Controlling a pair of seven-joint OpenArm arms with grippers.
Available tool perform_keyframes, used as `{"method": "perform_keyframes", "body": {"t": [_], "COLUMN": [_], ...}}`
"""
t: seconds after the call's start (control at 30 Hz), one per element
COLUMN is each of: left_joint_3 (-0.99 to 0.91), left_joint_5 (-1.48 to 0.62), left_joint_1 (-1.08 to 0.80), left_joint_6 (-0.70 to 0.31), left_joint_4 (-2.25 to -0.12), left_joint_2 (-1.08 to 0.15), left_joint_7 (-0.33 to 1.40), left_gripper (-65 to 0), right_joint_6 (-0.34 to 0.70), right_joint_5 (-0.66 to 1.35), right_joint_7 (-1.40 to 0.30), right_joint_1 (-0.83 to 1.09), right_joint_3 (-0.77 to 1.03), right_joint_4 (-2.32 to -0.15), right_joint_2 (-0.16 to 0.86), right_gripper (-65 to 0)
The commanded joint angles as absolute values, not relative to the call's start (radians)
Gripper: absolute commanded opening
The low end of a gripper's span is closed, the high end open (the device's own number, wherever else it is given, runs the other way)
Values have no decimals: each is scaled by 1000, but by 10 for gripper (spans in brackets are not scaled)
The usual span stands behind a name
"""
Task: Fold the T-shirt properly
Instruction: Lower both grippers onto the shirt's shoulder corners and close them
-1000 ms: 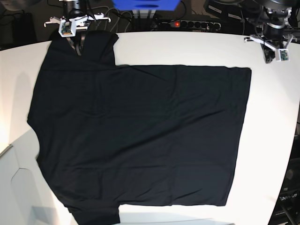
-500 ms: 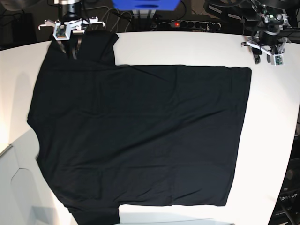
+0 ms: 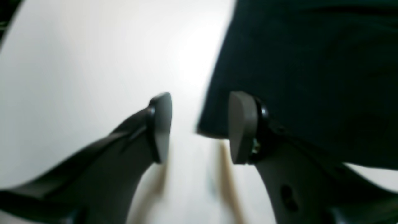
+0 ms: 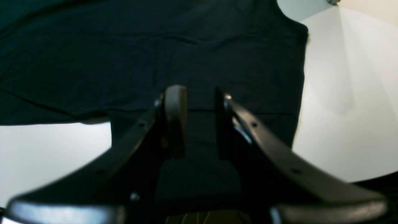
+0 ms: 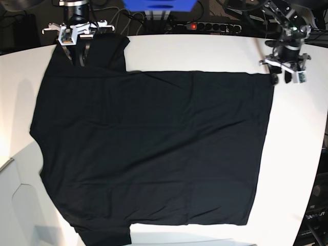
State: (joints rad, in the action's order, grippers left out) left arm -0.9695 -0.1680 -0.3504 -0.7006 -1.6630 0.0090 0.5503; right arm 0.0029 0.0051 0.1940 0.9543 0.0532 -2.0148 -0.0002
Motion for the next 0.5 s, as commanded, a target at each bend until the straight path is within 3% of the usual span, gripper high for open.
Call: {"method": "perform_keyframes", "body": {"t": [0.0, 0.2, 0.47], "left_joint_3": [-967, -957, -955], "left_joint_5": [-176, -177, -177], "left_joint_1": [-351, -331, -321], "left_joint_6": [-698, -698, -698], "left_joint_4": [-1667, -1624, -1575], "left_joint_2": [-2, -2, -24], "left_joint_7": [532, 532, 530], "left_gripper": [-361, -357, -187], "right_joint_6": [2, 2, 2], "right_joint_5": [5, 5, 5], "right_joint_7": [222, 222, 222], "right_joint_1": [967, 970, 970], "right_joint_3": [54, 54, 54], "right_joint_4": [-2029, -2029, -2029], "right_joint_2": [1, 4, 4], "right_gripper": [-483, -483, -483]}}
